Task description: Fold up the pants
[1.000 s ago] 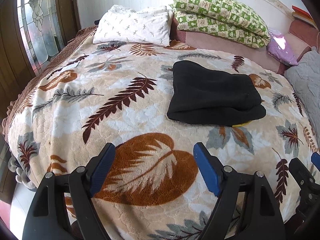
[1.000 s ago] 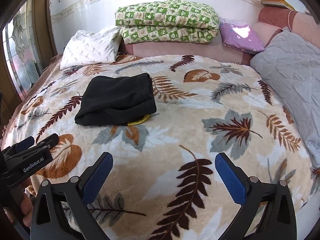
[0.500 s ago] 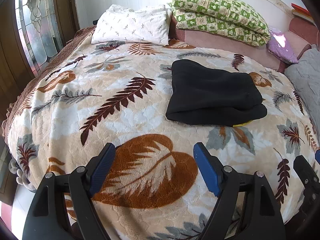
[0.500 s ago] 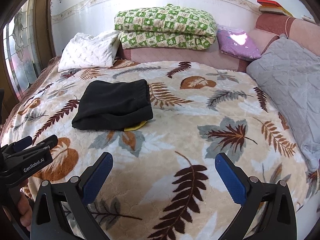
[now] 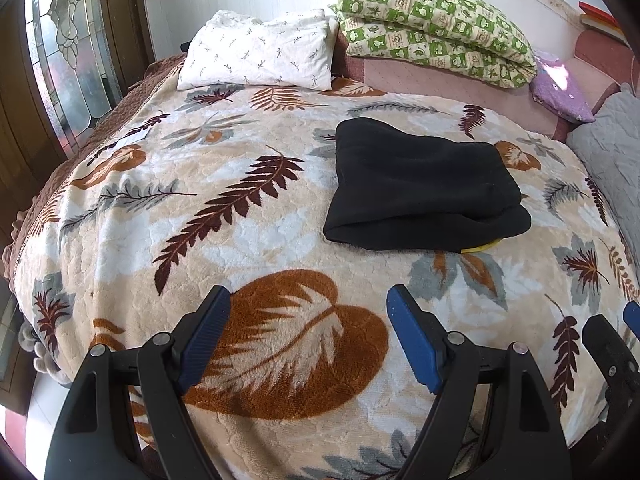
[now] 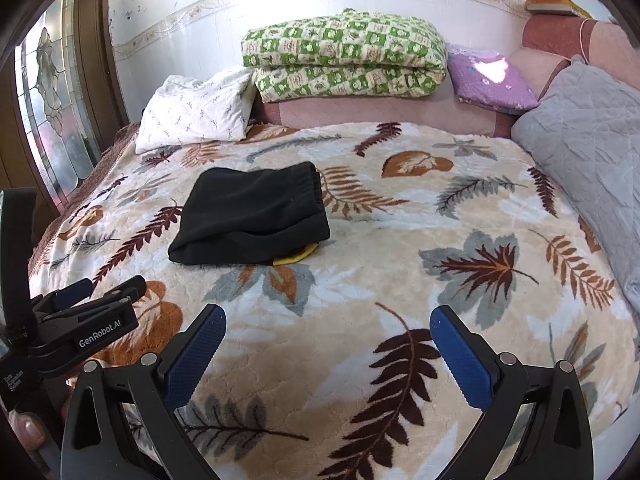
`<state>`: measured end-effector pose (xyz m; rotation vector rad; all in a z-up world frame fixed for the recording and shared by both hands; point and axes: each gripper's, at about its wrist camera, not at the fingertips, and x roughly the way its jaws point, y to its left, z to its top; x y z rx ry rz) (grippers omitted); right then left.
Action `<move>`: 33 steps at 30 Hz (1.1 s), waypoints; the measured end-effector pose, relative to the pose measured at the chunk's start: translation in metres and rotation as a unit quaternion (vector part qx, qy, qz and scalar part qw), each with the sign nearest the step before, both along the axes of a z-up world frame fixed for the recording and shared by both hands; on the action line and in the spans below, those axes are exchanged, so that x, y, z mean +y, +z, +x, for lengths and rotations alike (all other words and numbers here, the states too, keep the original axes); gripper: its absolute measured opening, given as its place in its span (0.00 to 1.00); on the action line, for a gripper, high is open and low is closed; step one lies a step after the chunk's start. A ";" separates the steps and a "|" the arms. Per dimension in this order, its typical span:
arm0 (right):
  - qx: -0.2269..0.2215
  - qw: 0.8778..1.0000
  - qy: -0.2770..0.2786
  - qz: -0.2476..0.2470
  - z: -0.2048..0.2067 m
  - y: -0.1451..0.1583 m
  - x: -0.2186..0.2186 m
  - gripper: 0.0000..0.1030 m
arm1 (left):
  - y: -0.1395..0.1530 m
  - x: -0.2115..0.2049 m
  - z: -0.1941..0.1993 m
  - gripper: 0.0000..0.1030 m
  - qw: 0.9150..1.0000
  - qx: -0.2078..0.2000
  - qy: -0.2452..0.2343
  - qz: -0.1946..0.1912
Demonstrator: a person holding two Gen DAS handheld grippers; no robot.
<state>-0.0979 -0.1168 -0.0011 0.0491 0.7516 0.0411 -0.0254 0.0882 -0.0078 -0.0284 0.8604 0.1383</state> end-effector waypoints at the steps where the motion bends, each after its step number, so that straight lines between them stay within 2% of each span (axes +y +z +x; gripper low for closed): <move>1: 0.002 1.000 -0.005 0.001 0.001 -0.001 -0.002 1.00 | 0.000 -0.001 0.000 0.79 1.000 -0.002 0.000 0.003; 7: 0.011 1.000 -0.023 -0.016 0.005 -0.003 -0.008 1.00 | 0.002 -0.005 0.001 0.79 1.000 -0.004 -0.005 0.008; 33: 0.027 0.999 -0.025 -0.013 0.024 -0.003 -0.011 1.00 | 0.007 -0.011 0.012 0.79 1.000 0.006 -0.018 0.008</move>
